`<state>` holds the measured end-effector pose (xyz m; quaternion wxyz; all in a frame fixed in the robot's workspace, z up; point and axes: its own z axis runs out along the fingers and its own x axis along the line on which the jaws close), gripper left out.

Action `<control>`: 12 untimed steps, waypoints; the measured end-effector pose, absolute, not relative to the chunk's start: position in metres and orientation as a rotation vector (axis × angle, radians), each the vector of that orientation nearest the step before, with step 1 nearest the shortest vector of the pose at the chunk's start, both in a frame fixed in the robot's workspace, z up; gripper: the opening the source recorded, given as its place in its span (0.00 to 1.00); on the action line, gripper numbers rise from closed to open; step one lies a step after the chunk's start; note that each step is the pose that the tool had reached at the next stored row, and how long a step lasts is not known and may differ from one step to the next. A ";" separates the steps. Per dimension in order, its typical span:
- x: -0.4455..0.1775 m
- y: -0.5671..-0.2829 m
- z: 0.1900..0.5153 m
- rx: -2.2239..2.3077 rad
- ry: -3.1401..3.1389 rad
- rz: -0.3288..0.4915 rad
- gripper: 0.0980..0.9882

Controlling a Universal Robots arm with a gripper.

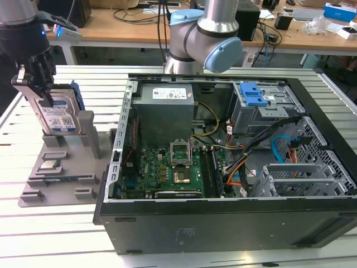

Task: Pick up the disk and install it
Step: 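Pick up the disk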

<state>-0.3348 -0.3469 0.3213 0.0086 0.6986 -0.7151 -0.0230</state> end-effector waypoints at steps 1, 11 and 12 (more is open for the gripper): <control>-0.335 -0.347 0.322 2.183 -2.234 -0.072 0.30; -0.335 -0.346 0.333 2.183 -2.234 -0.072 0.30; -0.335 -0.346 0.334 2.183 -2.234 -0.072 0.30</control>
